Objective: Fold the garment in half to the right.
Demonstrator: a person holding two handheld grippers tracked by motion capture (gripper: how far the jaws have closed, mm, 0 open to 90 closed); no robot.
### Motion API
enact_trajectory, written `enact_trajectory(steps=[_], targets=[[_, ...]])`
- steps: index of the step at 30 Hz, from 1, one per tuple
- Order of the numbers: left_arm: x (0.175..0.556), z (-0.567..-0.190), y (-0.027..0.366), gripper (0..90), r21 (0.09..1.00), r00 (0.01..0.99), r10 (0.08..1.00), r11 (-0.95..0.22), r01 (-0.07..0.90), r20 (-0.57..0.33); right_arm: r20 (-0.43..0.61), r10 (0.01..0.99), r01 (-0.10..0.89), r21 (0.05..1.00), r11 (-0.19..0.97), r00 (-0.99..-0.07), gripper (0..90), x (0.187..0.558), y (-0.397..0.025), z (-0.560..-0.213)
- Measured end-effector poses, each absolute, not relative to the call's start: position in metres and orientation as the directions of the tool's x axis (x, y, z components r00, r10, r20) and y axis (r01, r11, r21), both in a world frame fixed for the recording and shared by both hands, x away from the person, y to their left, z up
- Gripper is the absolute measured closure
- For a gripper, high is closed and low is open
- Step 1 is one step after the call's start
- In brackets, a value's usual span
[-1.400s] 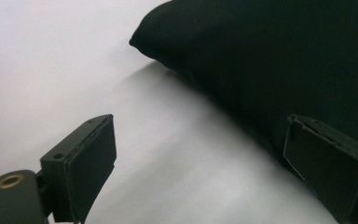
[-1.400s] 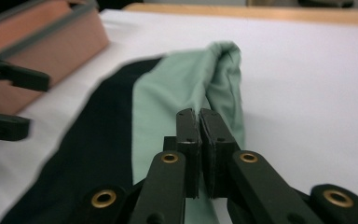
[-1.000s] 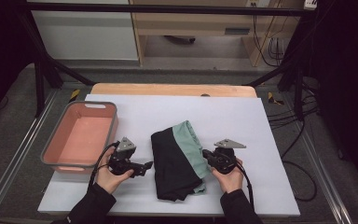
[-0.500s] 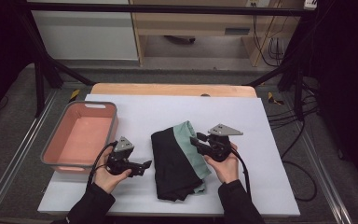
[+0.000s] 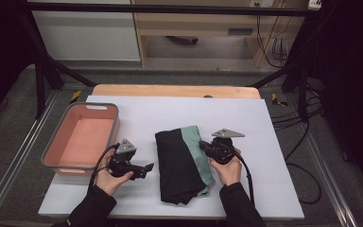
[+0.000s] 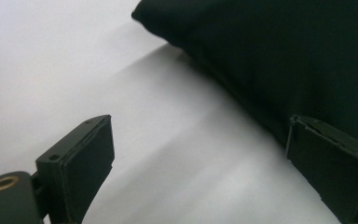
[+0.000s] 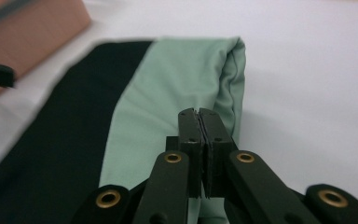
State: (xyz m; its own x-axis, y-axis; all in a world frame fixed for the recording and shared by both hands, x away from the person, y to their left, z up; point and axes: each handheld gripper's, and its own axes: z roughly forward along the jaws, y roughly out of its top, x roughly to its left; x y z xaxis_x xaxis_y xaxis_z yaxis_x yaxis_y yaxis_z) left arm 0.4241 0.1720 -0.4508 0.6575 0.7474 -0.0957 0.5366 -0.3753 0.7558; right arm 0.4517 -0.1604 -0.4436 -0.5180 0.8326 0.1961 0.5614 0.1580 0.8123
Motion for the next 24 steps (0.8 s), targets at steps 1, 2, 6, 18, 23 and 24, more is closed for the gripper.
enact_trajectory(steps=[1,2,6,18,23,24], targets=[[0.424,-0.451,0.172,7.0,0.755,0.659,0.747,-0.377,0.537,-0.095,0.199,0.837,0.576,0.802,0.161,-0.510,88.9,0.453,-0.160,-0.452],[0.424,-0.452,0.172,7.1,0.754,0.658,0.746,-0.376,0.539,-0.099,0.193,0.840,0.580,0.797,0.167,-0.507,88.9,0.453,-0.159,-0.456],[0.424,-0.452,0.172,7.0,0.752,0.657,0.747,-0.376,0.542,-0.100,0.154,0.849,0.578,0.791,0.200,-0.505,88.9,0.452,-0.154,-0.463],[0.424,-0.453,0.173,7.0,0.751,0.659,0.746,-0.380,0.540,-0.097,0.076,0.883,0.580,0.779,0.237,-0.463,89.0,0.450,-0.155,-0.477],[0.424,-0.454,0.172,7.0,0.750,0.659,0.746,-0.383,0.539,-0.094,0.059,0.892,0.576,0.782,0.238,-0.449,89.2,0.449,-0.151,-0.481],[0.424,-0.454,0.172,6.9,0.751,0.660,0.746,-0.384,0.537,-0.091,0.044,0.892,0.574,0.780,0.250,-0.449,89.2,0.449,-0.152,-0.480]])
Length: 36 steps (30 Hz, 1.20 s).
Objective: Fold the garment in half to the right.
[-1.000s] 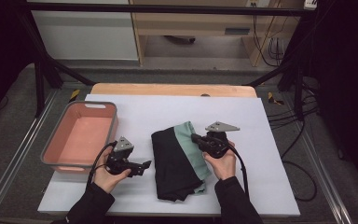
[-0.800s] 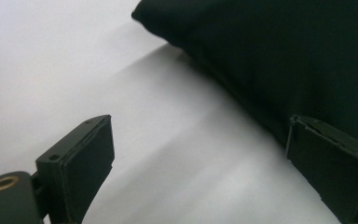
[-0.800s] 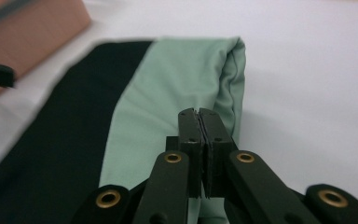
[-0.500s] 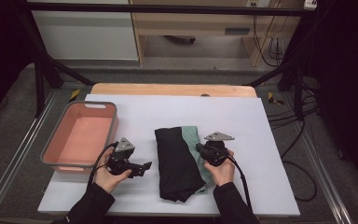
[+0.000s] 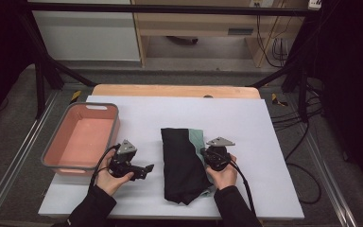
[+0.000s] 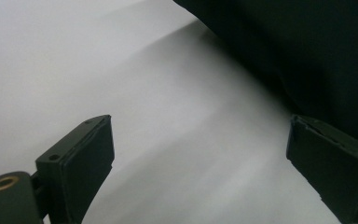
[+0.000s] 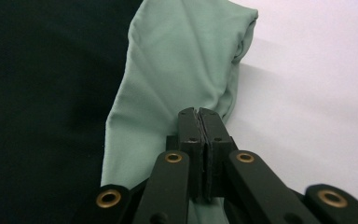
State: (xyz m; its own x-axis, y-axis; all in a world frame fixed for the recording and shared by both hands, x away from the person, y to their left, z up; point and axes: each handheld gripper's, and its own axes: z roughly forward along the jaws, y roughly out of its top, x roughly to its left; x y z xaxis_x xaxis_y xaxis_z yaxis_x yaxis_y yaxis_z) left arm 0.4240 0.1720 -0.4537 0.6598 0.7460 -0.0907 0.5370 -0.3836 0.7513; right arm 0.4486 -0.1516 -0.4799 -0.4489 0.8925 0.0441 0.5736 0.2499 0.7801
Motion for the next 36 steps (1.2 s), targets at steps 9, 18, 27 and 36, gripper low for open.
enact_trajectory(steps=[9,18,27,36], targets=[[0.424,-0.453,0.173,6.9,0.754,0.659,0.746,-0.379,0.536,-0.093,0.007,0.908,0.587,0.765,0.265,-0.419,89.7,0.448,-0.157,-0.482],[0.424,-0.451,0.173,6.6,0.759,0.667,0.737,-0.371,0.535,-0.109,0.074,0.897,0.575,0.790,0.214,-0.436,87.3,0.448,-0.164,-0.483],[0.423,-0.445,0.176,6.2,0.772,0.670,0.731,-0.348,0.533,-0.133,0.119,0.868,0.510,0.843,0.168,-0.482,52.7,0.432,-0.180,-0.461],[0.423,-0.445,0.175,6.2,0.769,0.673,0.727,-0.350,0.534,-0.137,0.179,0.789,0.549,0.805,0.226,-0.587,43.3,0.376,-0.199,-0.472]])
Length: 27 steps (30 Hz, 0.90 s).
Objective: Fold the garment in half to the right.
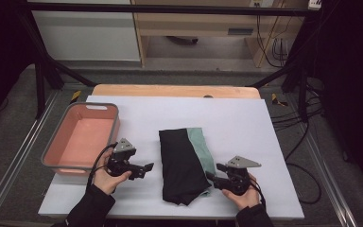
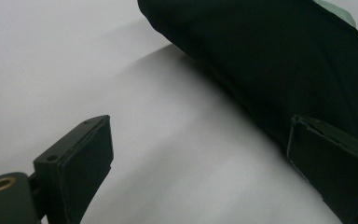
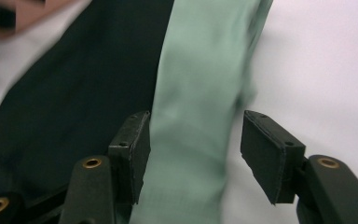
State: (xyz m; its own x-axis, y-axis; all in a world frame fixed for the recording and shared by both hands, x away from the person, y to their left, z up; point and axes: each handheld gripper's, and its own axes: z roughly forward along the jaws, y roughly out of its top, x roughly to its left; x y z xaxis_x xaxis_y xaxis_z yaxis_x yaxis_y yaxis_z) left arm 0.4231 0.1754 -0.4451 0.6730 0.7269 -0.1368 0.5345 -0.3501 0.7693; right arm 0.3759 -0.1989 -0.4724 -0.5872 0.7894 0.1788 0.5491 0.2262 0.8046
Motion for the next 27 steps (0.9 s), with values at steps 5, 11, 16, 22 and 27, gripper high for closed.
enact_trajectory(steps=[5,11,16,22,27], targets=[[0.423,-0.446,0.175,6.3,0.765,0.675,0.724,-0.353,0.539,-0.141,0.179,0.785,0.591,0.758,0.274,-0.593,62.7,0.378,-0.196,-0.486],[0.423,-0.447,0.176,6.3,0.763,0.673,0.722,-0.344,0.547,-0.157,0.203,0.785,0.645,0.703,0.300,-0.585,87.1,0.373,-0.196,-0.480],[0.423,-0.446,0.176,6.2,0.766,0.677,0.717,-0.338,0.546,-0.166,0.237,0.793,0.682,0.676,0.281,-0.562,86.8,0.363,-0.196,-0.477],[0.422,-0.444,0.173,5.9,0.764,0.686,0.693,-0.314,0.563,-0.221,0.230,0.788,0.651,0.711,0.264,-0.571,75.1,0.366,-0.195,-0.482],[0.420,-0.438,0.171,7.3,0.773,0.687,0.696,-0.313,0.552,-0.209,0.206,0.781,0.593,0.766,0.246,-0.590,58.6,0.368,-0.198,-0.480]])
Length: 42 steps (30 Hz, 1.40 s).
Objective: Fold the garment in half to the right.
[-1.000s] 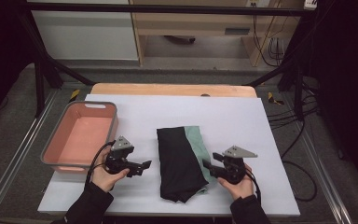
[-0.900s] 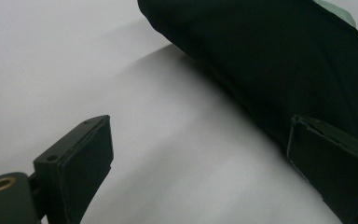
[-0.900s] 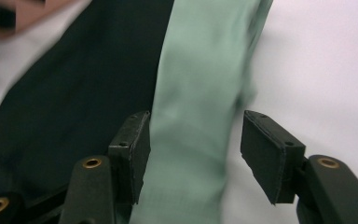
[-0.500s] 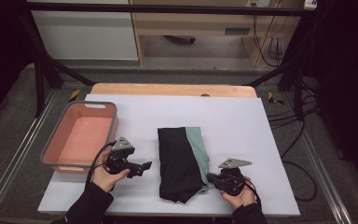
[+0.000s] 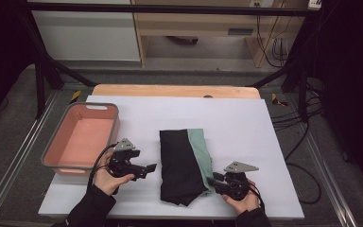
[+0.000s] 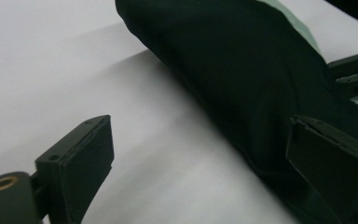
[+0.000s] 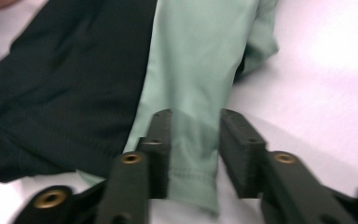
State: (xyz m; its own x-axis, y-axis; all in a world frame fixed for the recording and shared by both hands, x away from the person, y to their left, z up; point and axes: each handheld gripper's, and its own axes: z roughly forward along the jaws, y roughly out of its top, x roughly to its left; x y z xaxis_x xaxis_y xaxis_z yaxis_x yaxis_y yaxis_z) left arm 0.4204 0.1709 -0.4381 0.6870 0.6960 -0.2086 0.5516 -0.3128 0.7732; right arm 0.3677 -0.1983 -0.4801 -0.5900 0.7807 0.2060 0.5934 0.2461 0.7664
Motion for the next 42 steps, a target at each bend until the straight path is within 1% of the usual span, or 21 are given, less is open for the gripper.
enact_trajectory(steps=[1,4,7,11,17,22,26,40,42], targets=[[0.420,-0.437,0.171,7.2,0.777,0.687,0.694,-0.305,0.550,-0.214,0.203,0.778,0.583,0.775,0.244,-0.595,56.4,0.368,-0.199,-0.479],[0.422,-0.431,0.170,7.1,0.779,0.684,0.696,-0.298,0.552,-0.218,0.204,0.774,0.541,0.816,0.204,-0.600,43.3,0.370,-0.201,-0.475],[0.425,-0.426,0.168,6.8,0.784,0.680,0.699,-0.285,0.551,-0.223,0.201,0.773,0.516,0.837,0.183,-0.601,30.1,0.373,-0.201,-0.472],[0.430,-0.421,0.165,6.6,0.786,0.674,0.705,-0.280,0.550,-0.221,0.206,0.770,0.516,0.837,0.181,-0.604,20.0,0.377,-0.200,-0.471],[0.438,-0.414,0.153,6.0,0.793,0.676,0.708,-0.285,0.538,-0.204,0.202,0.767,0.513,0.838,0.187,-0.609,9.9,0.378,-0.197,-0.470],[0.443,-0.411,0.146,5.4,0.797,0.679,0.709,-0.291,0.529,-0.192,0.205,0.772,0.521,0.834,0.184,-0.601,6.3,0.379,-0.197,-0.469],[0.448,-0.410,0.142,5.0,0.799,0.678,0.708,-0.286,0.528,-0.195,0.203,0.771,0.524,0.830,0.192,-0.604,5.3,0.378,-0.196,-0.470],[0.465,-0.407,0.136,3.3,0.801,0.666,0.722,-0.282,0.529,-0.186,0.200,0.769,0.525,0.828,0.199,-0.607,4.7,0.377,-0.192,-0.471],[0.468,-0.408,0.134,3.2,0.798,0.661,0.723,-0.271,0.538,-0.201,0.202,0.768,0.524,0.828,0.197,-0.608,4.7,0.377,-0.193,-0.471]])
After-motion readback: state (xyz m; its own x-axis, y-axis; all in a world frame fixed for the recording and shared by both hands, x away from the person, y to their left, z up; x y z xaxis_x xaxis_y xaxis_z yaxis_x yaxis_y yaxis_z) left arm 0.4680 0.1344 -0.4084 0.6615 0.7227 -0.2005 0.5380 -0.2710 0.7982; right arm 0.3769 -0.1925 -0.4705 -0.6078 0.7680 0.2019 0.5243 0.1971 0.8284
